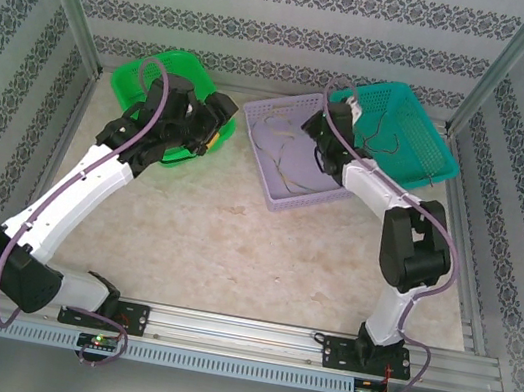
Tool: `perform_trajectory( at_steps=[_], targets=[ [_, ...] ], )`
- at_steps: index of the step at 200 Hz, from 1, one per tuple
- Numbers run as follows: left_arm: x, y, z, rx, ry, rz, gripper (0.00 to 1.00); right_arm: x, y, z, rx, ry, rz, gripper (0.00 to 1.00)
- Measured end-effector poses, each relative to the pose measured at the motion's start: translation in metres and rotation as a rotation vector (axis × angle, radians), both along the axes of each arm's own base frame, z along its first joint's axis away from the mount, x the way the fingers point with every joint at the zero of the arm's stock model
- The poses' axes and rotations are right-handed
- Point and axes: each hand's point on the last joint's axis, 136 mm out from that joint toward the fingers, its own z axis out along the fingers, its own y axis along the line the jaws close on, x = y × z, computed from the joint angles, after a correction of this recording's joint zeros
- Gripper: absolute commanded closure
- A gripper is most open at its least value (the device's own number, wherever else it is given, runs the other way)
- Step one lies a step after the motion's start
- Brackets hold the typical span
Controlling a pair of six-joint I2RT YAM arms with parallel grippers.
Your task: Untangle the cables
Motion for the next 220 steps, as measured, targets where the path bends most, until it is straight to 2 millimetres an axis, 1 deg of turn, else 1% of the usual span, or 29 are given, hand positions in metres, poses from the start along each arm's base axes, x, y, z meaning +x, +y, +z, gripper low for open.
perform_trajectory(
  at_steps=[22, 43, 70, 87, 106, 122, 137, 148, 160, 170, 186, 201, 220],
  targets=[
    [0.000, -0.001, -0.002, -0.001, 0.002, -0.003, 0.26, -0.020, 0.002, -0.032, 0.000, 0.096, 0.003, 0.83],
    [0.000, -0.002, 0.000, -0.008, -0.002, -0.011, 0.26, -0.037, 0.001, -0.053, 0.021, 0.201, 0.002, 0.74],
    [0.000, -0.004, 0.001, -0.016, -0.008, -0.020, 0.26, -0.055, 0.000, -0.069, 0.077, 0.344, 0.017, 0.73],
    [0.001, -0.006, 0.001, -0.017, -0.007, -0.024, 0.26, -0.060, -0.001, -0.068, 0.084, 0.399, 0.025, 0.73],
    [0.003, -0.007, -0.001, -0.018, -0.003, -0.027, 0.27, -0.062, 0.004, -0.057, 0.088, 0.439, 0.044, 0.73],
    [0.004, -0.007, -0.001, -0.019, -0.007, -0.027, 0.27, -0.059, 0.011, -0.048, 0.086, 0.450, 0.064, 0.79],
    [0.004, -0.008, 0.001, -0.022, -0.014, -0.028, 0.27, -0.061, 0.017, -0.049, 0.071, 0.475, 0.089, 0.84],
    [0.004, -0.010, 0.001, -0.023, -0.017, -0.032, 0.26, -0.064, 0.021, -0.055, 0.054, 0.503, 0.107, 0.84],
    [0.003, -0.011, 0.001, -0.023, -0.017, -0.036, 0.27, -0.069, 0.023, -0.063, 0.027, 0.535, 0.124, 0.79],
    [0.003, -0.012, 0.002, -0.024, -0.018, -0.038, 0.26, -0.072, 0.024, -0.068, -0.002, 0.561, 0.141, 0.69],
    [0.003, -0.012, 0.001, -0.023, -0.017, -0.037, 0.26, -0.076, 0.021, -0.070, -0.038, 0.578, 0.152, 0.56],
    [0.003, -0.012, 0.001, -0.023, -0.017, -0.038, 0.26, -0.076, 0.017, -0.066, -0.070, 0.578, 0.159, 0.50],
    [0.003, -0.012, 0.001, -0.023, -0.017, -0.038, 0.25, -0.075, 0.006, -0.060, -0.089, 0.577, 0.153, 0.47]
  ],
)
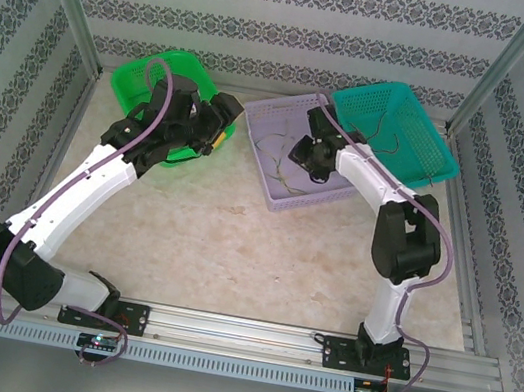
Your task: Untangle the cables
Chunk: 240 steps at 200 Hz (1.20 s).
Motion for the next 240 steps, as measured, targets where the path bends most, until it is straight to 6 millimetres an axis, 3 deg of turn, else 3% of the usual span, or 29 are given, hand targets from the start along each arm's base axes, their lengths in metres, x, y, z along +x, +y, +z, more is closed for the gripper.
perform_trajectory(
  at_steps=[47, 73, 92, 142, 158, 170, 206, 240],
  targets=[
    [-0.008, 0.004, -0.002, 0.023, -0.004, -0.012, 0.24, 0.027, -0.045, 0.028, -0.009, -0.050, -0.066, 0.46],
    [-0.016, 0.007, -0.007, 0.041, 0.000, -0.020, 0.24, 0.048, -0.060, 0.044, 0.008, -0.088, -0.097, 0.49],
    [-0.019, 0.008, -0.009, 0.049, 0.003, -0.023, 0.24, 0.057, -0.067, 0.045, 0.010, -0.095, -0.111, 0.54],
    [-0.020, 0.009, -0.012, 0.059, 0.011, -0.027, 0.26, 0.056, -0.069, 0.016, -0.009, -0.017, -0.094, 0.68],
    [-0.021, 0.009, -0.013, 0.062, 0.013, -0.028, 0.26, 0.055, -0.068, 0.012, -0.008, -0.005, -0.091, 0.90],
    [-0.021, 0.009, -0.013, 0.065, 0.012, -0.030, 0.27, 0.055, -0.068, 0.012, -0.009, -0.004, -0.086, 1.00],
    [-0.022, 0.010, -0.017, 0.078, 0.016, -0.037, 0.27, 0.053, -0.063, 0.012, -0.026, -0.012, -0.043, 1.00],
    [-0.025, 0.011, -0.028, 0.093, 0.044, -0.039, 0.28, 0.046, -0.036, 0.018, -0.042, -0.025, 0.106, 1.00]
  ],
)
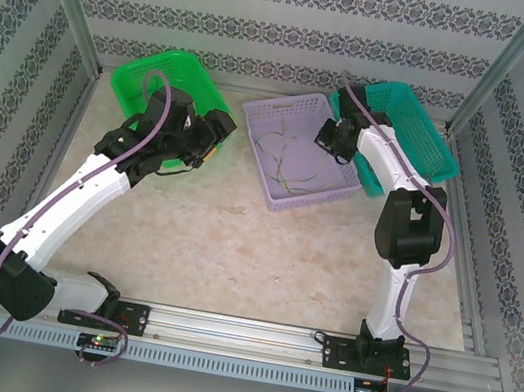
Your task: Untangle the cables
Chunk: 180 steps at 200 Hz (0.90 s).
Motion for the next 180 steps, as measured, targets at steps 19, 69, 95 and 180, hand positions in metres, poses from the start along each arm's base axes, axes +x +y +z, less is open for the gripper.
perform_trajectory(
  at_steps=[19, 69, 95, 180],
  targets=[
    [-0.002, 0.001, -0.004, 0.005, 0.009, -0.001, 0.28, -0.003, 0.015, 0.003, 0.000, -0.004, 0.098, 1.00],
    [-0.004, 0.002, -0.005, 0.007, 0.014, -0.001, 0.28, -0.011, 0.020, -0.042, 0.017, 0.137, 0.250, 1.00],
    [-0.004, 0.002, -0.004, 0.006, 0.010, -0.001, 0.28, -0.011, 0.004, -0.073, 0.006, 0.239, 0.257, 0.81],
    [-0.007, 0.003, -0.005, 0.012, 0.020, -0.001, 0.26, -0.007, -0.039, -0.044, -0.171, 0.215, 0.235, 0.50]
  ],
)
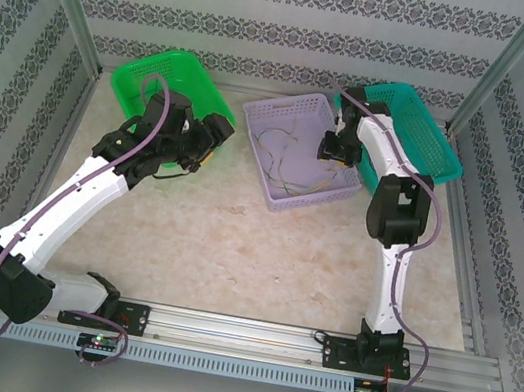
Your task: Untangle the cables
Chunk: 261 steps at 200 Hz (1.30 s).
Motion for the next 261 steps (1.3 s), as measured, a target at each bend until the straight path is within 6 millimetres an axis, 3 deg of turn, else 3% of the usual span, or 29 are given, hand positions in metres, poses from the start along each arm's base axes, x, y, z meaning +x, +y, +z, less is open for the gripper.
perform_trajectory(
  at_steps=[48, 75, 78, 85, 87, 105, 113, 133, 152, 176, 201, 222, 243, 261],
  targets=[
    [-0.001, 0.002, -0.003, 0.023, 0.000, -0.004, 0.22, -0.001, 0.000, 0.050, -0.018, -0.104, -0.002, 0.50],
    [-0.005, 0.009, -0.012, 0.095, 0.013, -0.011, 0.17, -0.011, 0.004, 0.091, -0.021, -0.214, 0.003, 0.47],
    [-0.006, 0.011, -0.013, 0.111, 0.015, -0.014, 0.17, -0.013, 0.004, 0.097, -0.023, -0.230, 0.004, 0.44],
    [-0.008, 0.015, -0.015, 0.140, 0.020, -0.016, 0.16, -0.019, 0.005, 0.109, -0.017, -0.271, 0.003, 0.07],
    [-0.009, 0.016, -0.016, 0.146, 0.022, -0.016, 0.16, -0.021, 0.006, 0.113, -0.016, -0.285, 0.008, 0.03],
    [-0.017, 0.027, -0.018, 0.227, 0.016, -0.027, 0.08, -0.047, 0.006, 0.145, 0.003, -0.412, 0.020, 0.02],
    [-0.023, 0.034, -0.018, 0.265, 0.014, -0.029, 0.00, -0.061, 0.006, 0.158, 0.015, -0.469, 0.029, 0.02],
    [-0.040, 0.052, -0.013, 0.356, -0.006, -0.038, 0.00, -0.099, 0.002, 0.183, 0.047, -0.601, 0.025, 0.02],
    [-0.058, 0.072, -0.015, 0.450, -0.030, -0.042, 0.00, -0.137, -0.010, 0.189, 0.042, -0.680, -0.003, 0.02],
    [-0.082, 0.106, -0.043, 0.612, 0.015, -0.013, 0.00, -0.179, -0.037, 0.184, -0.015, -0.768, -0.084, 0.02],
    [-0.095, 0.160, -0.072, 0.850, 0.063, 0.143, 0.00, -0.204, -0.091, 0.162, -0.149, -0.888, -0.228, 0.02],
    [-0.096, 0.195, -0.096, 1.061, -0.002, 0.236, 0.00, -0.208, -0.126, 0.111, -0.295, -0.915, -0.271, 0.02],
    [-0.091, 0.214, -0.139, 1.232, 0.000, 0.201, 0.00, -0.206, -0.145, 0.049, -0.392, -0.787, -0.245, 0.02],
    [-0.081, 0.227, -0.171, 1.292, 0.062, 0.158, 0.00, -0.197, -0.149, 0.020, -0.408, -0.717, -0.225, 0.02]
  ],
)
